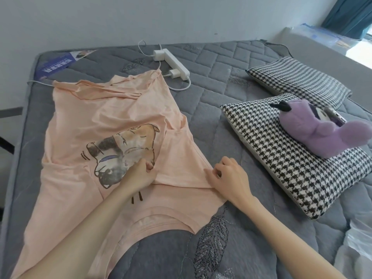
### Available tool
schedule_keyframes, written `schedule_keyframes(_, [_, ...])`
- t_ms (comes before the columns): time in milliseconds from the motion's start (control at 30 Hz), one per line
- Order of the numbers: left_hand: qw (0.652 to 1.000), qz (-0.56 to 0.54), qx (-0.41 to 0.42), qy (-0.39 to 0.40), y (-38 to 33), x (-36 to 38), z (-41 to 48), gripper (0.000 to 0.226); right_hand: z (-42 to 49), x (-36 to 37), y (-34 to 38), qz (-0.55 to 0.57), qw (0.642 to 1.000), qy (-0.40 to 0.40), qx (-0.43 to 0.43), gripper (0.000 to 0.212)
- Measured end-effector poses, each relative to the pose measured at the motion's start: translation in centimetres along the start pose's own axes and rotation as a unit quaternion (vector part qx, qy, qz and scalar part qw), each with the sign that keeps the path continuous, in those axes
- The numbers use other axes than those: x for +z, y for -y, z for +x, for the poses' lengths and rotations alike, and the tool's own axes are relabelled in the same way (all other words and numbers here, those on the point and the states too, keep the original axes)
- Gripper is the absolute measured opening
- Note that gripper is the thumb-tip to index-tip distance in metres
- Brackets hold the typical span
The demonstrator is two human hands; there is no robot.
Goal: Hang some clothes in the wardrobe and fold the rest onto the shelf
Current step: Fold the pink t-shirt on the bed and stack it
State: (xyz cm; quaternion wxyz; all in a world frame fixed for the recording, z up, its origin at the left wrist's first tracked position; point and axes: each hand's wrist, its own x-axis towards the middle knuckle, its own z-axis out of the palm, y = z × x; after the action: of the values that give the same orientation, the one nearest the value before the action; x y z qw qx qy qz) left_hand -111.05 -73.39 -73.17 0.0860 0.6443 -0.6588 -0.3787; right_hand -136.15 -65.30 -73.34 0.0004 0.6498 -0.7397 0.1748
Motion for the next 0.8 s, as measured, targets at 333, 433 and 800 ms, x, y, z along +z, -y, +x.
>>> schedule_keyframes(333, [0.979, -0.194, -0.037, -0.052, -3.3, 1.0, 3.3, 0.024, 7.0, 5.7, 3.3, 0.087, 0.99, 0.104, -0.032, 0.05])
schedule_keyframes(433, [0.989, -0.115, -0.039, -0.082, -2.6, 2.1, 4.1, 0.034, 6.3, 7.2, 3.4, 0.035, 0.993, 0.106, -0.036, 0.06])
schedule_keyframes(800, [0.985, -0.087, 0.015, -0.146, -1.3, 2.1, 2.7, 0.015, 4.6, 6.8, 2.3, 0.014, 0.996, 0.087, -0.001, 0.055])
